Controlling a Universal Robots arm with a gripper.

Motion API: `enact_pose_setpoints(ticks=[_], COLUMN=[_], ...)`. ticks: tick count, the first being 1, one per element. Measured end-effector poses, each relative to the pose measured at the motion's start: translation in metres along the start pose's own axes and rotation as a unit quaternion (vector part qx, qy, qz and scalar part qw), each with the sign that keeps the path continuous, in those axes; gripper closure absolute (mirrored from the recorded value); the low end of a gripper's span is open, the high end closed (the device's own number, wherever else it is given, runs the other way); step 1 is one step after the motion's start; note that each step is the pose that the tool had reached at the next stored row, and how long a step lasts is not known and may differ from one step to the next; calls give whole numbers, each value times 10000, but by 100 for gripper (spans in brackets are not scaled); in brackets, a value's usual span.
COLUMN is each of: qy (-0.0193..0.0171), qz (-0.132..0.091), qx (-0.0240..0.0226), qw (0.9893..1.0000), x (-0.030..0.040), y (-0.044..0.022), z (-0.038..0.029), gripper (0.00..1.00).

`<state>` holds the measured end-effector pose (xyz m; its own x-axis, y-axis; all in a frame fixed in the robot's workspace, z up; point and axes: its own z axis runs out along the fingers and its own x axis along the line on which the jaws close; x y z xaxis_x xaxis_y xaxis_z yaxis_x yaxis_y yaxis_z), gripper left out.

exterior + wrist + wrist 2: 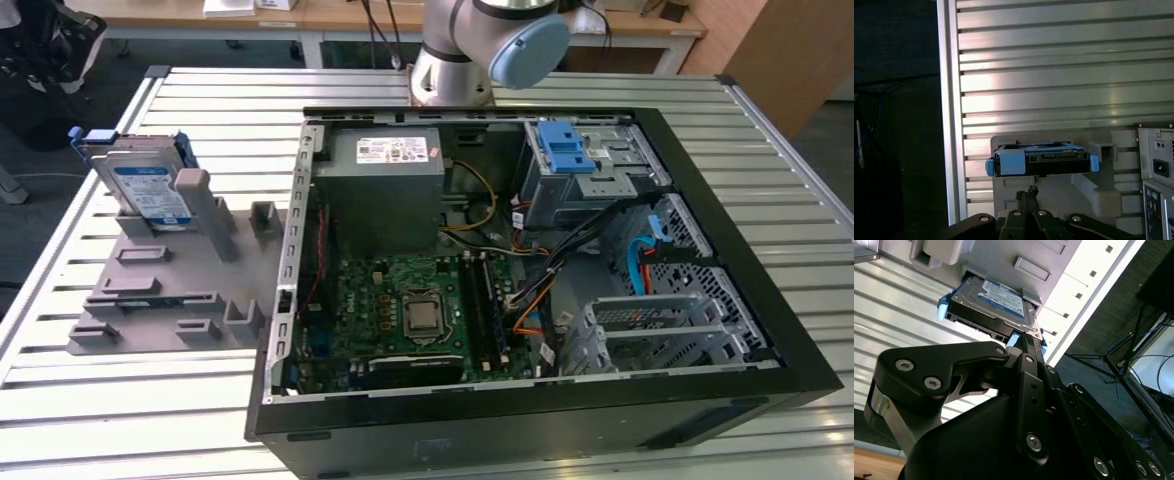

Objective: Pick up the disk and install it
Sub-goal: 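Pick up the disk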

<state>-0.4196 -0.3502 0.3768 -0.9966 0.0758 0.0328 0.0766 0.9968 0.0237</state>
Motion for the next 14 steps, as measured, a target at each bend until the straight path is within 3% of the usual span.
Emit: enact_pose_setpoints(ticks=[6, 14], qy=[1, 6], qz=[-24, -278], qx=[1, 9], qw=[10000, 9996], x=[2, 3], y=[0, 0], z=[0, 0], gripper=[89, 89])
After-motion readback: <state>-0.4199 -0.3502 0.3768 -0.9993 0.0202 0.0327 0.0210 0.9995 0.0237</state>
